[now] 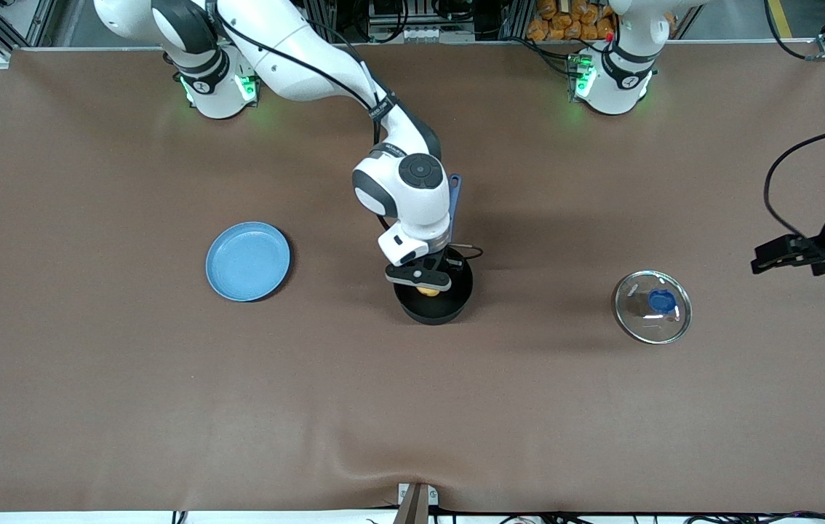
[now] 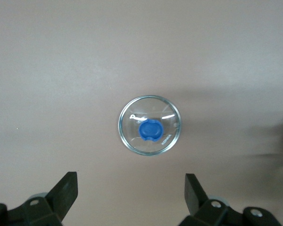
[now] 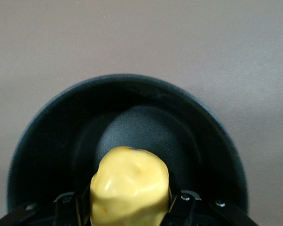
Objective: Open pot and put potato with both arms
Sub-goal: 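Lower the potato into the saucepan with the right gripper while the left gripper withdraws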
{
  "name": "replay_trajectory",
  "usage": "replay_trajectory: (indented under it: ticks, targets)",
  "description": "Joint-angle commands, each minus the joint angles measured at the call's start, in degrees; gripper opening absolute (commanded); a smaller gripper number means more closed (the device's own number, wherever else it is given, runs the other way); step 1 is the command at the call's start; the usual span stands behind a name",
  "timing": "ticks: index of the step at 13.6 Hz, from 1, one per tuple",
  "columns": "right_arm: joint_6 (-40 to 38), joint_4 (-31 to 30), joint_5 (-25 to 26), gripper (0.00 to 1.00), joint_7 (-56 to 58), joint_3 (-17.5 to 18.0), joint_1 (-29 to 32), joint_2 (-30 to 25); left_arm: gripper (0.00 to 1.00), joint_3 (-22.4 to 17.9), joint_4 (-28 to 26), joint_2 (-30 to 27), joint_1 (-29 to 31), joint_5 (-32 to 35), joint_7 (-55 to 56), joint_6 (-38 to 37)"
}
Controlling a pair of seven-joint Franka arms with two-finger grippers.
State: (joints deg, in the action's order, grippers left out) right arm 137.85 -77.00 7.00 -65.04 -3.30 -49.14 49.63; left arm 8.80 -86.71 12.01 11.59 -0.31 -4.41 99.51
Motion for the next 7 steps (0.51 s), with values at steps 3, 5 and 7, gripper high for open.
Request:
replay_trajectory:
  ticks: [3,5,7]
  targets:
    - [0.32,2.29,1.44,0.33,-1.50,-0.92,-0.78,2.14,1.00,0.60,0.84,-5.76,0.02,-2.06,5.01,-5.55]
    - [0.32,2.29,1.44,0.50,-1.41,-0.92,-0.70,2.14,1.00,2.36,0.75,-7.78,0.10,-1.97,6.25,-7.66]
    - [0.32,2.38,1.44,0.79,-1.67,-0.92,-0.70,2.14,1.00,2.28,0.14,-9.71,0.02,-2.15,6.07,-10.29]
